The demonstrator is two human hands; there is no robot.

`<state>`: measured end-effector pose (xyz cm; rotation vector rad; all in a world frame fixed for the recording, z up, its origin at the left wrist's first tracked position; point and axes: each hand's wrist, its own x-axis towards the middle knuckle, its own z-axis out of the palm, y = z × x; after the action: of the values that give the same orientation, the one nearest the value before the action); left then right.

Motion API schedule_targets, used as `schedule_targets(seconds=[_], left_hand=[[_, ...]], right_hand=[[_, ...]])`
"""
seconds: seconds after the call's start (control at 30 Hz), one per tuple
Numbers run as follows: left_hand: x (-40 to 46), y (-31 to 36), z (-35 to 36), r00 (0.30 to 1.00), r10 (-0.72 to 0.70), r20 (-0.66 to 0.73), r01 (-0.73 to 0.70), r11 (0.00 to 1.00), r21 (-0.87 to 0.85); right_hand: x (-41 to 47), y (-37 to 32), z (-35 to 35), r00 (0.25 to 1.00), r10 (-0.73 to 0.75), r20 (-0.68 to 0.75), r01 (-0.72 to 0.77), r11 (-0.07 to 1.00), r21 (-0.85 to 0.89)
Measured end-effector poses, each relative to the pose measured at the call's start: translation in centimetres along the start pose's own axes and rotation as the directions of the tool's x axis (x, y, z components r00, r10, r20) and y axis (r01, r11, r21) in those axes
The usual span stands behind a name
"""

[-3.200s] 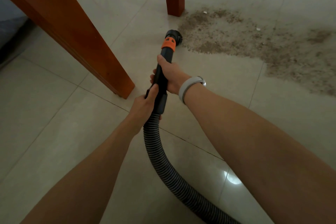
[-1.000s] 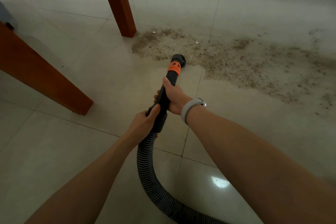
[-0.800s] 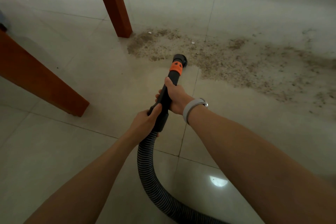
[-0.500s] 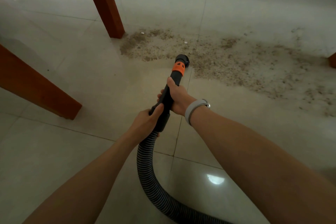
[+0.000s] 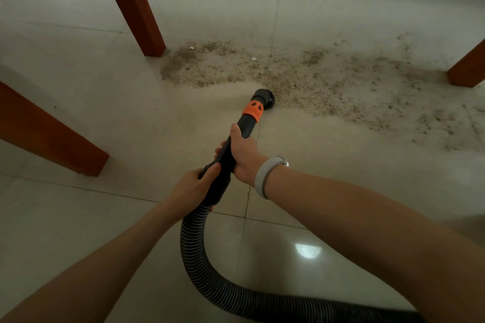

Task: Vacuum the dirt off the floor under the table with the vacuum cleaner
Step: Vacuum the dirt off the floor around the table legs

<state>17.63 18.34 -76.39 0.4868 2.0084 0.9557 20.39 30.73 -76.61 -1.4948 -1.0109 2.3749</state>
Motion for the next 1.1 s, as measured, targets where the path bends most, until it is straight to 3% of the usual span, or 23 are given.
schedule_targets(seconds=[0.27,0.7,1.1], left_hand=[[-1.1,-1.5,-0.1,1.0,-0.008,0.023,0.008,1.0,-0.005],[3.4,2.9,1.2,0.999,-0.031,0.021,0.033,0.992,-0.121],[0.7,1.9,0.8,0.998,0.006,0.059,-0.006,1.0,0.008]], right_hand=[[-0.6,1.9,-0.3,1.0,0.002,-0.017,-0.002,1.0,0.022],[1.4,-5.7,0.0,1.0,0.025,-0.005,-0.026,0.991,-0.134],[-0.2,-2.0,-1.7,1.0,-0.004,0.012,0.003,0.999,0.05]])
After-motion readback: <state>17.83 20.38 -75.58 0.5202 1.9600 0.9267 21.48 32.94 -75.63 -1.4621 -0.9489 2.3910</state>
